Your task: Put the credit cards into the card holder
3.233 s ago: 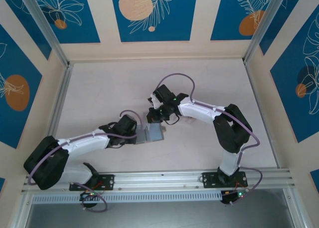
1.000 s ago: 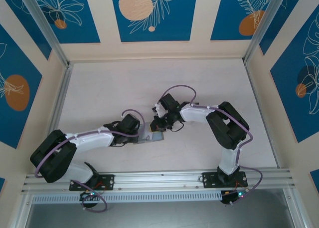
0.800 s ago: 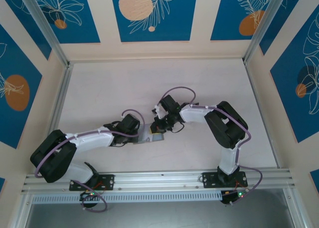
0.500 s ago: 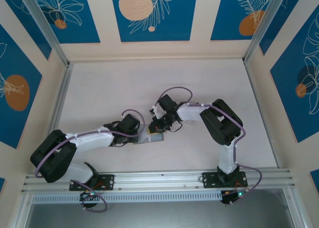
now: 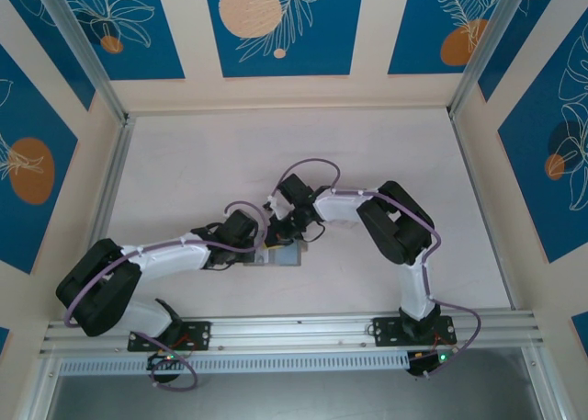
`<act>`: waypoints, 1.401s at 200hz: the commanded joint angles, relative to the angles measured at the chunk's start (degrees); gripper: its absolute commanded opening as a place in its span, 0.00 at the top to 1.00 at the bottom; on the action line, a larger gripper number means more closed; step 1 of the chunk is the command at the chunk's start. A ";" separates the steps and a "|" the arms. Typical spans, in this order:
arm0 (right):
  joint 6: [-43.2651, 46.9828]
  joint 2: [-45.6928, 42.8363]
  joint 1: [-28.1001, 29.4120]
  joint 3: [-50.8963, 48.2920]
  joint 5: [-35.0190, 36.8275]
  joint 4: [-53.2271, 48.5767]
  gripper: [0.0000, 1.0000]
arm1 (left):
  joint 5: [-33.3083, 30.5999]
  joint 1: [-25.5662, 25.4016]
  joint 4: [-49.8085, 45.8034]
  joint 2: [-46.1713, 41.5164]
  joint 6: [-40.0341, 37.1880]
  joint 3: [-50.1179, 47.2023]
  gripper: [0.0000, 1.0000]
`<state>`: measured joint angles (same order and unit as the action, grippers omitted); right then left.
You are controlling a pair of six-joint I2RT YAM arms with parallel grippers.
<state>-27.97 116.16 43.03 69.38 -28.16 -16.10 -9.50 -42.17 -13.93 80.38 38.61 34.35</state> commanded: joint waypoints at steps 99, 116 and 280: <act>0.72 -6.60 0.71 1.17 12.64 -12.57 0.98 | -0.20 -0.21 -2.69 2.07 -0.26 -2.36 0.86; 0.35 -4.49 1.48 2.74 13.06 -12.78 1.00 | -0.22 -0.28 -2.77 2.02 -0.35 -2.21 0.87; 1.07 -6.89 1.35 4.97 32.70 -23.35 0.99 | -0.08 -0.27 -2.07 1.54 0.24 -3.15 0.87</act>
<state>-27.81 106.39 44.62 73.54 -0.49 -34.48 -9.50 -42.17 -13.28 80.29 38.65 33.98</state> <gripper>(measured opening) 0.064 0.135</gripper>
